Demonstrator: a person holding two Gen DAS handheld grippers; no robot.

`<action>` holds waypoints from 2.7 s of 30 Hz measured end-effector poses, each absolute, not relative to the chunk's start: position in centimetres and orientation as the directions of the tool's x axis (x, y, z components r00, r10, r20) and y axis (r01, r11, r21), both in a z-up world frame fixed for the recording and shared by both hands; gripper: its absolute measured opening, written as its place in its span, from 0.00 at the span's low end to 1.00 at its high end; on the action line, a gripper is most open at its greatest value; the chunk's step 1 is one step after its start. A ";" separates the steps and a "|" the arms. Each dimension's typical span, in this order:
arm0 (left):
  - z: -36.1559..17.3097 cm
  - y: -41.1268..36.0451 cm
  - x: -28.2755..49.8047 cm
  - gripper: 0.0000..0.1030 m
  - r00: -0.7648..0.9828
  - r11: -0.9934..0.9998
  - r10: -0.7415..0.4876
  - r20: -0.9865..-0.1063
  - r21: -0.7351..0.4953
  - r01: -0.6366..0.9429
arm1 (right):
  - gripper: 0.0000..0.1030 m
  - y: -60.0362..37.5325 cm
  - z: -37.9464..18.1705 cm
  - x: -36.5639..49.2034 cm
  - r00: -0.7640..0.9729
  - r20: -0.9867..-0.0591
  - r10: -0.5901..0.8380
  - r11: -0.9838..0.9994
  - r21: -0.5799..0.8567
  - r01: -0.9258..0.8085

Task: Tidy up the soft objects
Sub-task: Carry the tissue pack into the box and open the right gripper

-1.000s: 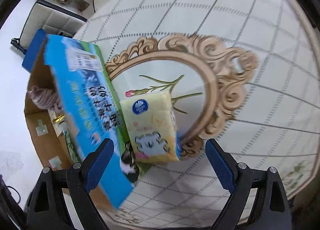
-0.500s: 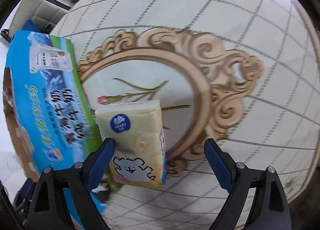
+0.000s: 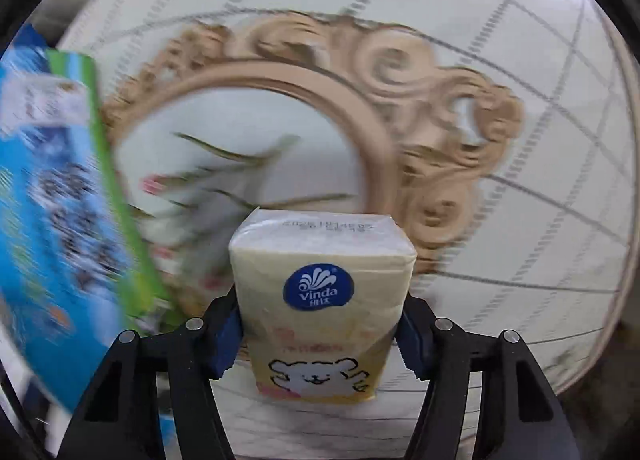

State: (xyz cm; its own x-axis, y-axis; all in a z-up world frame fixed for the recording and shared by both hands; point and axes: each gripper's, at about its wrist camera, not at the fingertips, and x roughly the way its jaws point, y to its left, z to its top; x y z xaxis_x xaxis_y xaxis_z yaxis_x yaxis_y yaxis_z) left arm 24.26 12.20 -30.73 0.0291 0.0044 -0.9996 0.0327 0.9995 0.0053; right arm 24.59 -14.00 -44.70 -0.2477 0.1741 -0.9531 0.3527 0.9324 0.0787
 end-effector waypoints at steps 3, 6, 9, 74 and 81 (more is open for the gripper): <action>-31.0 12.2 24.3 0.97 0.029 1.000 0.009 -1.000 0.010 0.028 | 0.65 -13.2 -45.2 23.9 -0.298 -0.948 0.110 0.957 0.021 0.288; -31.3 12.5 24.4 0.97 0.021 1.000 0.012 -1.000 0.012 0.011 | 0.64 -11.3 -45.4 23.1 -0.300 -0.949 0.091 0.964 0.009 0.264; -31.2 12.8 24.5 0.97 0.017 1.000 0.000 -1.000 0.000 -0.009 | 0.63 -10.3 -44.9 21.4 -0.285 -0.950 0.129 0.957 0.044 0.287; -25.7 25.8 26.2 0.96 0.119 0.999 -0.037 -0.992 -0.041 -0.031 | 0.68 8.9 -29.5 28.4 -0.092 -0.953 0.289 0.952 0.296 -0.073; -24.1 21.5 24.6 0.97 0.170 0.998 -0.055 -0.984 -0.058 -0.012 | 0.84 2.9 -26.7 25.7 -0.004 -0.985 0.173 0.985 0.173 -0.015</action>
State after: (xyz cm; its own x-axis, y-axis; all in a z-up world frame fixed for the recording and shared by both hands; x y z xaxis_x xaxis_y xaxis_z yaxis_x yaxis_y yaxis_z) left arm 24.60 21.54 -24.05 0.1697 -0.0549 -0.9840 -0.0116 0.9983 -0.0577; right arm 25.69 2.93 -26.69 -0.0040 0.1727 -0.9850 -0.0153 0.9849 0.1727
